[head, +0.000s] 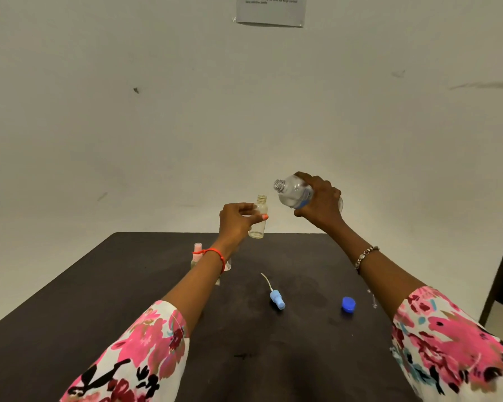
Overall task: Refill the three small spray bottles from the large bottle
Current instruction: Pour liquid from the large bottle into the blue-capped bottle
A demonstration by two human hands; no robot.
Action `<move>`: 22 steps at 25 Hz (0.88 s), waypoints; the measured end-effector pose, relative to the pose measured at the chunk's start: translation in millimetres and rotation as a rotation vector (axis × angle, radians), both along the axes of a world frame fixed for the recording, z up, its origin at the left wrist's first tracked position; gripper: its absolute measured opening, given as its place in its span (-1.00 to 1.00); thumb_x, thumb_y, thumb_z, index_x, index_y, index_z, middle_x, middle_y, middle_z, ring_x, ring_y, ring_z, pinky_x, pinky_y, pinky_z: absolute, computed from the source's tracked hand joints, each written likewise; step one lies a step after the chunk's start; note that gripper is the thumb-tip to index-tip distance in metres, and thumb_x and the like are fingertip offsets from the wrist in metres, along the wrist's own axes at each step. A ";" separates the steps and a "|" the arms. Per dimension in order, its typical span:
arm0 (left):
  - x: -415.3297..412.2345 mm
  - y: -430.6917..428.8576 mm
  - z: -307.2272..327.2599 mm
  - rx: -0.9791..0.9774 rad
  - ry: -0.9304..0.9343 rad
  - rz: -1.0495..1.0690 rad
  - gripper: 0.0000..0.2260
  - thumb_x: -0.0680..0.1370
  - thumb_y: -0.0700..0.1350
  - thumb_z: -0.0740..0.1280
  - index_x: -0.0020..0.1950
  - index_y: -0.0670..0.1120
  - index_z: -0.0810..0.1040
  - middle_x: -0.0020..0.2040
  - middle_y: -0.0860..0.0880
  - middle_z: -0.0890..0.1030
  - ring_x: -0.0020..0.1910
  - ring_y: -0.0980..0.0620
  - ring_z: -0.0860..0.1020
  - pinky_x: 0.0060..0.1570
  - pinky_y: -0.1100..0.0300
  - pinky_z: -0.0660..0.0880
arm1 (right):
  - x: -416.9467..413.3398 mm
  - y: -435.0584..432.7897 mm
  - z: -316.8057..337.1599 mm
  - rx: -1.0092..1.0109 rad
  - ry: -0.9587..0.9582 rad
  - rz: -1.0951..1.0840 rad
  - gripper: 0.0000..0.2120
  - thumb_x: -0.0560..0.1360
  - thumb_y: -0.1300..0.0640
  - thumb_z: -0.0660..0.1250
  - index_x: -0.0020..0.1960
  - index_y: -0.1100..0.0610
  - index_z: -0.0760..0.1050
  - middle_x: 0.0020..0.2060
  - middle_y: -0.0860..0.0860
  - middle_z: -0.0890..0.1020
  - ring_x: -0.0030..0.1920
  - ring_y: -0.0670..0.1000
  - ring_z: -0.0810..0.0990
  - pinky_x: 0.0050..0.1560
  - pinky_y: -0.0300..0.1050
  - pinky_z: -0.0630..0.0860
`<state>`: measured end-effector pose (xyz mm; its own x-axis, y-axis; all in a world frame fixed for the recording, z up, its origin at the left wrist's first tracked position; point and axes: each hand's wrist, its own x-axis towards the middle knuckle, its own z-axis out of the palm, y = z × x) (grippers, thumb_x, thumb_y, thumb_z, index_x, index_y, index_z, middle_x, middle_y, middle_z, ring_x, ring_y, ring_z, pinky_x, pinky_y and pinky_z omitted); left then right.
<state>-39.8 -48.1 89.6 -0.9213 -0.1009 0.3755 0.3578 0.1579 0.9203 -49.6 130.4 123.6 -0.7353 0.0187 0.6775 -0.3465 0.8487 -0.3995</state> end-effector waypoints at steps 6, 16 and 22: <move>3.6 0.0 3.4 0.006 -0.013 -0.012 -0.56 0.38 -0.20 0.48 0.22 -0.25 0.51 0.12 -0.21 0.61 -0.03 -0.02 0.55 -0.07 0.15 0.51 | 1.3 -4.9 2.6 0.096 0.030 0.016 -0.28 0.18 0.22 0.50 0.30 0.02 0.38 0.13 0.11 0.54 0.14 0.16 0.45 0.16 0.03 0.23; 8.1 0.2 2.2 0.011 -0.017 -0.029 -0.58 0.38 -0.20 0.48 0.21 -0.24 0.52 0.10 -0.20 0.61 -0.05 -0.01 0.54 -0.18 0.28 0.50 | -1.3 -6.4 3.9 0.184 0.035 0.013 -0.29 0.21 0.23 0.49 0.32 0.02 0.36 0.13 0.11 0.52 0.17 0.15 0.41 0.20 0.04 0.19; 10.4 0.0 1.9 0.015 -0.017 -0.033 -0.57 0.38 -0.22 0.48 0.21 -0.25 0.51 0.11 -0.21 0.61 -0.05 -0.01 0.54 -0.12 0.21 0.53 | -2.0 -5.8 3.0 0.187 0.038 0.018 -0.29 0.20 0.24 0.49 0.31 0.02 0.37 0.13 0.12 0.52 0.17 0.15 0.42 0.22 0.06 0.19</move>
<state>-29.4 -48.1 91.6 -0.9304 -0.0761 0.3586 0.3470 0.1324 0.9285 -51.5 124.6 126.6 -0.7079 -0.1235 0.6954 -0.3745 0.9004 -0.2213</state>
